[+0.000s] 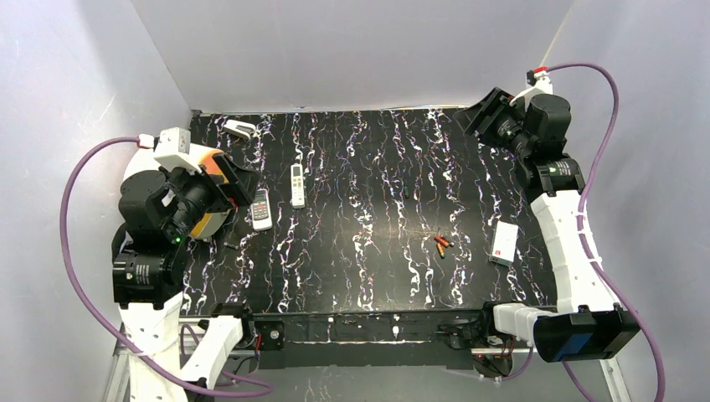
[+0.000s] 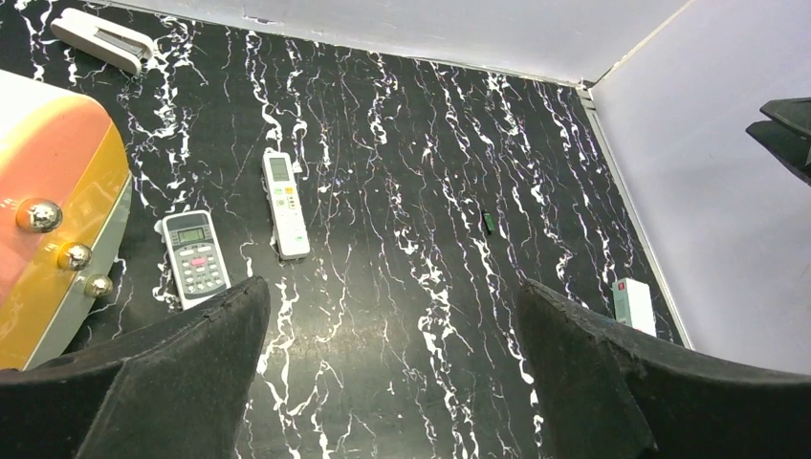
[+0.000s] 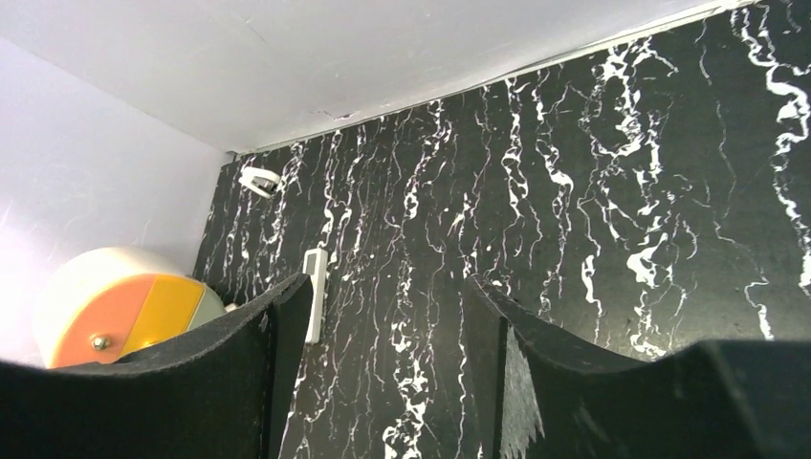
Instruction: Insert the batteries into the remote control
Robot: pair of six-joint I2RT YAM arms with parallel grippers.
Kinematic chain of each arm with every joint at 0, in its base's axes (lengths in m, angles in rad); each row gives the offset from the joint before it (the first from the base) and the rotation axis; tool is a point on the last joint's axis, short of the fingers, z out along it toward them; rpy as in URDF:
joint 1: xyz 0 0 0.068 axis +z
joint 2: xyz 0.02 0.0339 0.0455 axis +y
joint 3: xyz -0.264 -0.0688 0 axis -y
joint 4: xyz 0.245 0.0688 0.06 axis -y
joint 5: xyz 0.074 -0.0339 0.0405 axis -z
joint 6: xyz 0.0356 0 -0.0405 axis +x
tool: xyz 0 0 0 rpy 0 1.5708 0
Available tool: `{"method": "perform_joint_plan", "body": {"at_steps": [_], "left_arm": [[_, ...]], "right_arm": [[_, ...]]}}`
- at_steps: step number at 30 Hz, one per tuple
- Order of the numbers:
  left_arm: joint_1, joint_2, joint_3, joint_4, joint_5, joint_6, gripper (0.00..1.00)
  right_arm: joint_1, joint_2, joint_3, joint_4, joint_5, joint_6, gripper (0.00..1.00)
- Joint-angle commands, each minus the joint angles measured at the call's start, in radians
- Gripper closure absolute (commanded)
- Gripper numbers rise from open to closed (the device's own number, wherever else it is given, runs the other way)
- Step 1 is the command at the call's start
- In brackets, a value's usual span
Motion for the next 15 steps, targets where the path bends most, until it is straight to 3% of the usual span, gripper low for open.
{"method": "perform_joint_plan", "body": {"at_steps": [1,8,12,15], "left_arm": [[0.007,0.024,-0.041,0.068,0.022,-0.008,0.02],[0.007,0.098,-0.081,0.154,0.014,-0.098,0.02],[0.004,0.243,-0.050,0.221,0.183,-0.116,0.01],[-0.040,0.349,-0.018,0.236,0.173,-0.141,0.02]], "right_arm": [[-0.005,-0.016,-0.032,0.063,-0.047,0.026,0.32],[-0.005,0.025,-0.040,-0.045,0.014,0.017,0.22],[-0.004,0.029,-0.138,0.046,0.001,0.005,0.21],[-0.004,0.029,-0.221,0.125,-0.047,0.010,0.19]]}}
